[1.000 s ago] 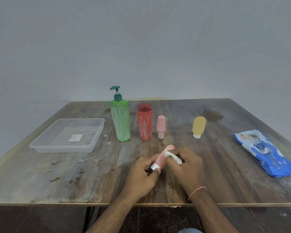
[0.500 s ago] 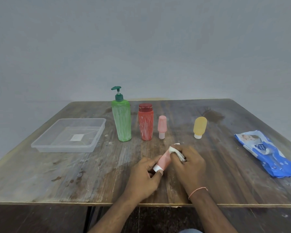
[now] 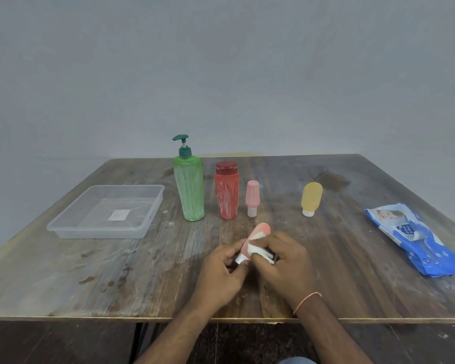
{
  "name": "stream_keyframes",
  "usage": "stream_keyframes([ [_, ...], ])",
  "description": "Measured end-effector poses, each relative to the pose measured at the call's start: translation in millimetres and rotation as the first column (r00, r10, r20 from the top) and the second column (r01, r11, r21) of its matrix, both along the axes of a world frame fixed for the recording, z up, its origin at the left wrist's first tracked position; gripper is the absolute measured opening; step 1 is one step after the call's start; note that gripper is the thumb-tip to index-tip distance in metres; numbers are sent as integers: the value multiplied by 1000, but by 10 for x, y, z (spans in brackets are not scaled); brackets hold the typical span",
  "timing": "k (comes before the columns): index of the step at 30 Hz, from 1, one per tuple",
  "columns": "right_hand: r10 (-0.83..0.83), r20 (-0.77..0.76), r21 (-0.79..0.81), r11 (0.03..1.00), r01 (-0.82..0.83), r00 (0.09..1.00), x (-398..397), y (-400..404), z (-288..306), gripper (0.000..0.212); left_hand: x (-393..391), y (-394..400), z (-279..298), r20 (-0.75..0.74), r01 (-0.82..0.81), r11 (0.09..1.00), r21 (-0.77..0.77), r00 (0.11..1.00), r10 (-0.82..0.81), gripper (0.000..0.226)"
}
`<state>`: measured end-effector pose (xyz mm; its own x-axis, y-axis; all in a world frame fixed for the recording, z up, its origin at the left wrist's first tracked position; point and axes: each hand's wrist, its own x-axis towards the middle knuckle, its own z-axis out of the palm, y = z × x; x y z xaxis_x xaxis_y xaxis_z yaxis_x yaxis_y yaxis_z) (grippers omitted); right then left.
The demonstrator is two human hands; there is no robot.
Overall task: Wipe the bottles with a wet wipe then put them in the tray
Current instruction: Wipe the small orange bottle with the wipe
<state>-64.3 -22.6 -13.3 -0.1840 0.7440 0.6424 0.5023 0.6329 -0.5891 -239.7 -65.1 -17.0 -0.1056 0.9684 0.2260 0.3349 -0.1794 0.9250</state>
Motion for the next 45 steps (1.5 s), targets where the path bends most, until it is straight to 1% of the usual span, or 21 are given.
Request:
stream_keyframes([
  [1,-23,-7,-3,1000,23,1000,-3,-7,5,13,-5,3,5,28,1,1000,-7,1000,-1,59],
  [3,-112,-69,7,994,113,991,-8,20,-3,11,-4,-3,24,56,8,1000,-13,998,-7,58],
  [5,-197,-103,32,979,201,975,-13,70,-27,14,7,-7,25,9,12,1000,-14,1000,-12,59],
  [7,-207,-113,47,976,214,972,-9,97,-45,24,21,-15,12,-44,14,1000,-22,999,-15,61],
  [9,-162,-87,52,985,167,983,-9,98,-58,31,23,-17,-4,-60,16,1000,-18,998,-17,60],
  [10,-130,-66,58,989,134,989,-14,92,-55,31,21,-15,-7,-56,19,1000,-8,998,-19,58],
  [12,-47,-19,70,996,48,999,-33,74,-36,28,17,-16,1,-33,21,1000,7,999,-21,54],
  [16,109,128,130,983,-126,986,-70,52,-37,24,1,-6,32,7,7,1000,1,1000,-7,62],
  [18,126,176,148,977,-153,976,-73,45,-52,24,0,5,34,10,-6,1000,0,1000,6,64],
  [20,79,184,170,979,-110,980,-72,45,-60,25,-1,18,27,18,-4,1000,-2,1000,4,61],
  [23,-37,138,173,985,12,990,-49,56,-56,30,11,3,28,28,29,1000,-9,999,-29,52],
  [27,-189,-54,86,977,193,980,-9,135,-56,35,-4,-9,2,18,59,997,-42,998,-58,54],
  [28,-206,-94,57,976,212,974,-8,154,-57,35,-6,-3,-3,6,57,997,-49,998,-57,55],
  [30,-192,-114,29,980,196,975,-13,172,-67,35,-1,-2,-9,-3,49,997,-53,999,-50,56],
  [32,-133,-78,50,989,137,988,-16,156,-75,36,4,-5,-7,20,40,998,-48,999,-39,55],
  [35,-4,58,110,994,-2,998,-34,82,-59,35,6,-4,10,62,29,999,-31,998,-27,48],
  [37,100,168,149,981,-126,981,-59,25,-42,31,-11,9,16,67,22,999,-32,998,-20,49],
  [39,148,225,162,969,-187,963,-73,1,-32,29,-19,7,31,64,15,999,-37,998,-12,51],
  [40,136,230,173,969,-178,964,-72,1,-31,29,-19,3,35,61,10,999,-40,998,-8,50],
  [42,59,223,213,971,-108,973,-73,3,-33,30,-12,-9,41,80,15,999,-47,997,-11,46],
  [45,-58,127,212,977,30,990,-53,45,-55,34,0,-40,62,121,51,997,-63,992,-43,42],
])
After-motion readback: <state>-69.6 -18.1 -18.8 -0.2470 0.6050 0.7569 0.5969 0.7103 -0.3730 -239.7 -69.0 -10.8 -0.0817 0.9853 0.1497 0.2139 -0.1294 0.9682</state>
